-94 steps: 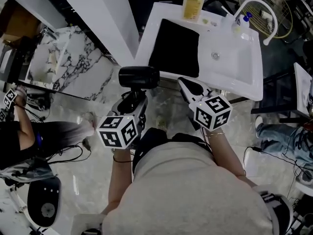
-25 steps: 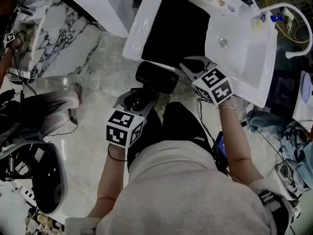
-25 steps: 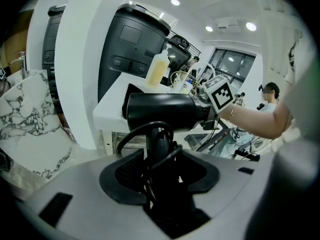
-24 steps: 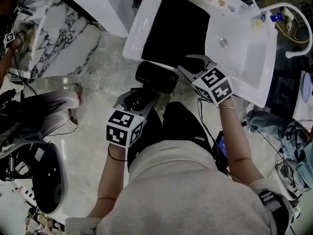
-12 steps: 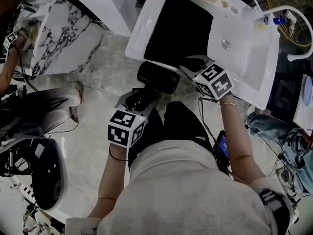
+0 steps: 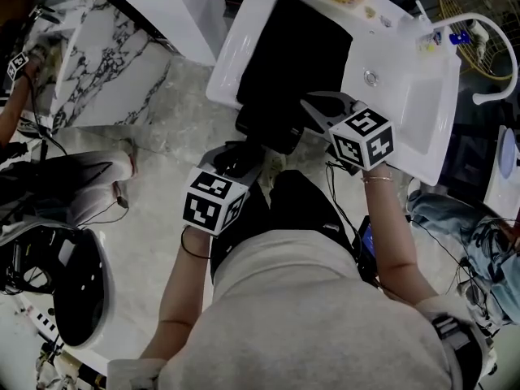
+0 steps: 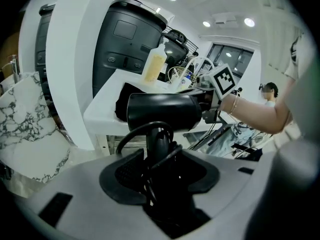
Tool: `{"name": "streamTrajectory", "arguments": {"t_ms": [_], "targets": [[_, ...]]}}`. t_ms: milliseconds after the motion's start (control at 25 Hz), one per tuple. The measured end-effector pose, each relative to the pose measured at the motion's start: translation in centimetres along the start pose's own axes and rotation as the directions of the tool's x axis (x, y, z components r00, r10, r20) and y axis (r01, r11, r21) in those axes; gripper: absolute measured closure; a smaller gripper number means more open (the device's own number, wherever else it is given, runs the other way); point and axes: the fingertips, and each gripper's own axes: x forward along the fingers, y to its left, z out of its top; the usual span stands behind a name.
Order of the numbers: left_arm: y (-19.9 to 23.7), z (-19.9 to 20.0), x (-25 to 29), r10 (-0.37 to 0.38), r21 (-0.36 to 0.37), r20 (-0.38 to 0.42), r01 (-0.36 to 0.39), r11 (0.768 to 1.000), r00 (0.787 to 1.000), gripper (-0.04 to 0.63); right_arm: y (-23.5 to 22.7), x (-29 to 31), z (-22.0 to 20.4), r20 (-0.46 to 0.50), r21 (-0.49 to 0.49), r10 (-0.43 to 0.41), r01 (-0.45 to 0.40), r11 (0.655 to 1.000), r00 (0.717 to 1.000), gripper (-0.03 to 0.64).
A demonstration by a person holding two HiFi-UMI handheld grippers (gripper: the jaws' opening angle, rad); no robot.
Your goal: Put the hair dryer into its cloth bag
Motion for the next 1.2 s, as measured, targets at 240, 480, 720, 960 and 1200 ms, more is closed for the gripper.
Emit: {"name": "streamTrajectory", "arguments": {"t_ms": [240, 480, 720, 960, 1200], "targets": [[0.0, 0.9, 1.0, -0.009, 0.093, -0.065, 0.015, 0.996, 0.998, 0.398, 0.6, -1.0, 1.7, 0.089, 0.062, 0.018, -0.024, 0.998, 0.996, 0.604], [0.3, 1.5, 2.0, -0.006, 0.152, -0.135, 0.027, 0.988, 0.991, 0.397, 1.2, -1.9, 2.7, 0.127, 0.049, 0.051, -0.058, 0.997, 0.991, 0.604], [0.7, 2.1, 2.6, 0.002, 0.165, -0.171, 0.026, 0.986, 0.985, 0.397, 1.1, -2.8, 3.5, 0.155, 0.046, 0.064, -0.072, 0.996, 0.986, 0.604], [1.4, 3.0, 2.9, 0.036, 0.136, -0.176, -0.012, 0.991, 0.984, 0.397, 2.0, -3.1, 3.7, 0.151, 0.008, 0.089, -0.092, 0.996, 0.984, 0.604], [3.1, 4.6, 3.1, 0.114, 0.050, -0.162, -0.107, 0.993, 0.980, 0.397, 2.3, -2.9, 3.1, 0.131, 0.008, 0.099, -0.101, 0.995, 0.986, 0.604]]}}
